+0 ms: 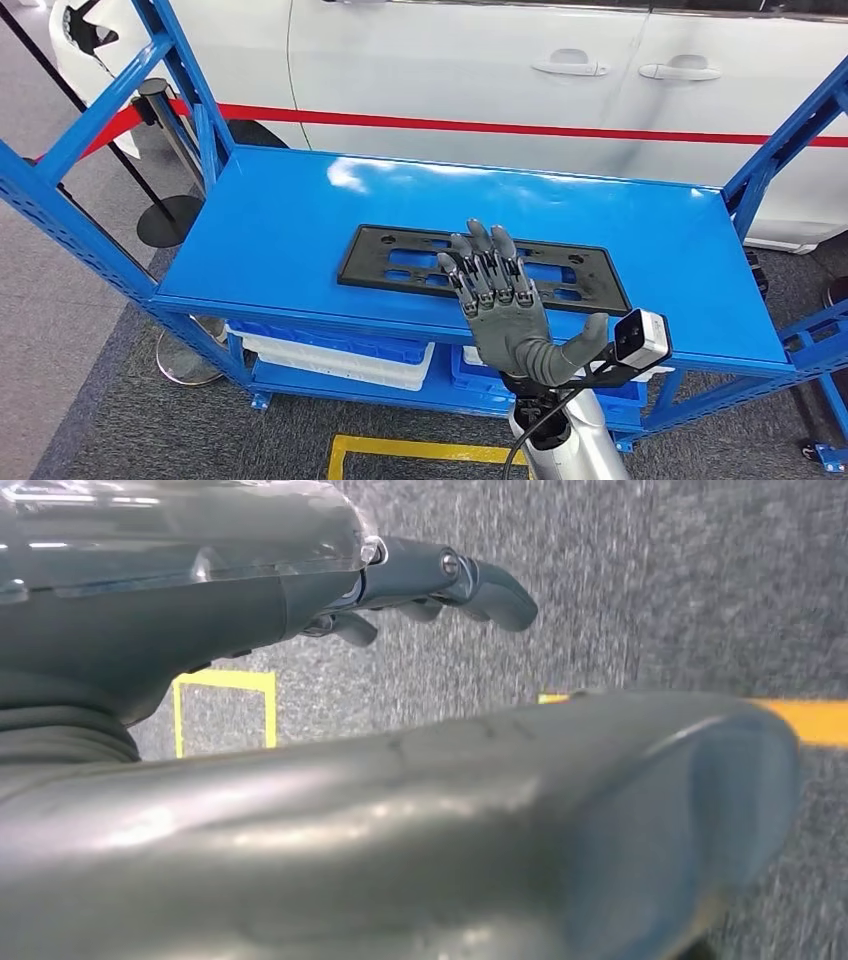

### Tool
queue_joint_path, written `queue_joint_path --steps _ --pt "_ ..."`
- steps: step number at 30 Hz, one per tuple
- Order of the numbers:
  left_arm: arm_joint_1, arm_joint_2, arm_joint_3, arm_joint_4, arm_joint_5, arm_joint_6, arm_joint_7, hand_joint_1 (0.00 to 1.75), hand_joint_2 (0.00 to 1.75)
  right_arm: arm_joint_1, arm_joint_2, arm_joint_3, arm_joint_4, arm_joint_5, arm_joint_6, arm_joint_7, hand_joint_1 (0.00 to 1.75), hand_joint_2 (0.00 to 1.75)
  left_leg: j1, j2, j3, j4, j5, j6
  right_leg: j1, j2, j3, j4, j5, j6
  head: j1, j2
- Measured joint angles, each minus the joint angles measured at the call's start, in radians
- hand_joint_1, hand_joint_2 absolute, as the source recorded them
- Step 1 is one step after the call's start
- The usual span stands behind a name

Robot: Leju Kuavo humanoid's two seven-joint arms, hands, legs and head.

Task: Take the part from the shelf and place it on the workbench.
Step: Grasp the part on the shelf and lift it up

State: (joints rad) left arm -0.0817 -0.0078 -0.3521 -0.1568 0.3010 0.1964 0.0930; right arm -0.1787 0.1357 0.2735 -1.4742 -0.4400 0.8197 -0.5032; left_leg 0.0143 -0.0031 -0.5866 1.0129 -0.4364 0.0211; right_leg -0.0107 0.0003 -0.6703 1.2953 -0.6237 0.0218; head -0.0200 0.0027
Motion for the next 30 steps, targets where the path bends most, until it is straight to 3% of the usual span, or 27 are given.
queue_joint_path --steps 1,3,4,6,9,11,13,15,16,18,20,22,25,27,29,30 --pt "0.000 0.000 0.000 0.000 0.000 0.000 0.000 0.00 0.00 0.000 -0.001 0.000 0.000 0.001 -0.004 0.000 0.00 0.00 0.000 0.000 0.000 0.002 0.000 -0.001 -0.002 0.000 0.004 -0.016 0.024 0.000 0.000 0.000" --pt "0.000 -0.002 0.000 0.000 0.001 0.000 -0.003 0.00 0.00 -0.002 -0.002 0.000 0.000 0.005 -0.014 0.000 0.00 0.00 0.000 -0.001 0.001 0.005 -0.003 -0.004 -0.004 -0.001 0.057 -0.141 0.098 -0.002 0.000 0.000" --pt "-0.001 -0.002 0.000 0.000 0.001 -0.002 -0.006 0.00 0.00 -0.002 -0.003 0.000 0.000 0.007 -0.019 -0.001 0.00 0.00 -0.001 -0.002 0.001 0.006 -0.007 -0.009 -0.003 -0.001 0.085 -0.206 0.120 -0.005 0.000 0.000" --pt "-0.002 -0.002 0.000 0.000 -0.001 -0.007 -0.009 0.00 0.00 -0.002 -0.005 0.000 0.000 0.012 -0.028 -0.005 0.00 0.00 -0.004 -0.002 0.001 0.005 -0.015 -0.022 0.001 -0.001 0.110 -0.271 0.129 -0.013 -0.001 0.000" --pt "-0.004 -0.001 -0.006 0.000 -0.009 -0.009 -0.008 0.00 0.00 0.002 -0.010 0.000 -0.001 0.017 -0.032 -0.010 0.00 0.00 -0.001 -0.002 0.006 0.006 -0.013 -0.041 0.004 0.001 0.116 -0.276 0.138 -0.033 -0.001 0.000" --pt "-0.005 -0.001 -0.010 0.000 -0.011 -0.005 -0.004 0.00 0.00 0.001 -0.011 0.000 -0.002 0.018 -0.031 -0.012 0.00 0.00 0.000 -0.001 -0.015 0.058 -0.044 -0.050 0.000 0.000 0.121 -0.281 0.144 -0.041 -0.002 0.000" --pt "-0.004 -0.001 -0.013 0.000 -0.009 0.002 -0.002 0.00 0.00 -0.002 -0.011 0.000 -0.001 0.018 -0.031 -0.012 0.00 0.87 0.000 -0.001 -0.078 0.186 -0.104 -0.055 0.002 -0.001 0.123 -0.281 0.141 -0.047 -0.002 0.000" --pt "-0.003 -0.001 -0.015 0.000 -0.006 0.008 -0.001 0.00 0.00 -0.005 -0.012 0.000 0.004 0.018 -0.032 -0.011 0.00 1.75 -0.001 -0.001 -0.137 0.291 -0.128 -0.055 0.007 0.000 0.126 -0.280 0.136 -0.053 -0.002 0.000" --pt "-0.001 -0.001 -0.016 0.000 -0.005 0.011 0.000 0.00 0.00 -0.007 -0.012 0.000 0.008 0.018 -0.032 -0.011 0.00 1.75 -0.001 -0.001 -0.144 0.292 -0.112 -0.052 0.010 0.001 0.129 -0.280 0.133 -0.054 -0.002 0.000" --pt "0.001 -0.001 -0.016 0.000 -0.003 0.016 0.001 0.00 0.00 -0.014 -0.012 0.001 0.013 0.018 -0.032 -0.010 0.00 1.75 -0.005 -0.001 -0.101 0.180 -0.033 -0.039 0.014 0.005 0.141 -0.280 0.125 -0.055 -0.002 0.000" --pt "0.002 0.001 -0.016 0.000 -0.001 0.019 0.002 0.00 0.00 -0.021 -0.012 0.001 0.017 0.018 -0.032 -0.010 0.00 1.75 -0.012 -0.001 -0.047 0.059 0.017 -0.023 0.019 0.006 0.147 -0.278 0.116 -0.051 -0.001 0.000" --pt "0.001 0.002 -0.016 0.000 0.000 0.020 0.003 0.00 0.00 -0.025 -0.012 0.002 0.021 0.018 -0.032 -0.009 0.00 1.75 -0.018 -0.002 -0.031 0.021 0.017 -0.015 0.019 0.005 0.145 -0.278 0.113 -0.042 0.002 0.000" --pt "0.000 -0.001 -0.017 0.000 0.000 0.020 0.004 0.00 0.00 -0.030 -0.013 0.005 0.026 0.021 -0.037 -0.006 0.00 1.75 -0.012 -0.002 -0.021 0.000 0.019 -0.005 0.018 0.004 0.142 -0.264 0.099 -0.027 0.004 0.000" --pt "0.001 -0.002 -0.017 0.000 0.001 0.020 0.003 0.00 0.00 -0.034 -0.016 0.007 0.028 0.031 -0.051 -0.003 0.00 1.75 -0.007 0.001 -0.012 -0.012 0.021 0.003 0.016 0.003 0.106 -0.184 0.054 -0.016 0.007 0.000" --pt "0.001 -0.002 -0.017 0.000 0.000 0.020 0.000 0.00 0.00 -0.032 -0.022 0.009 0.033 0.051 -0.080 -0.003 0.00 1.75 -0.006 0.001 -0.012 -0.013 0.020 0.007 0.008 0.003 0.036 -0.058 0.002 -0.007 0.009 0.000" --pt "0.001 -0.002 -0.018 0.000 0.000 0.019 -0.001 0.00 0.00 -0.030 -0.027 0.011 0.038 0.068 -0.102 -0.004 0.00 1.75 -0.006 0.001 -0.011 -0.012 0.020 0.006 0.004 0.003 0.009 -0.015 -0.005 -0.002 0.009 0.000"
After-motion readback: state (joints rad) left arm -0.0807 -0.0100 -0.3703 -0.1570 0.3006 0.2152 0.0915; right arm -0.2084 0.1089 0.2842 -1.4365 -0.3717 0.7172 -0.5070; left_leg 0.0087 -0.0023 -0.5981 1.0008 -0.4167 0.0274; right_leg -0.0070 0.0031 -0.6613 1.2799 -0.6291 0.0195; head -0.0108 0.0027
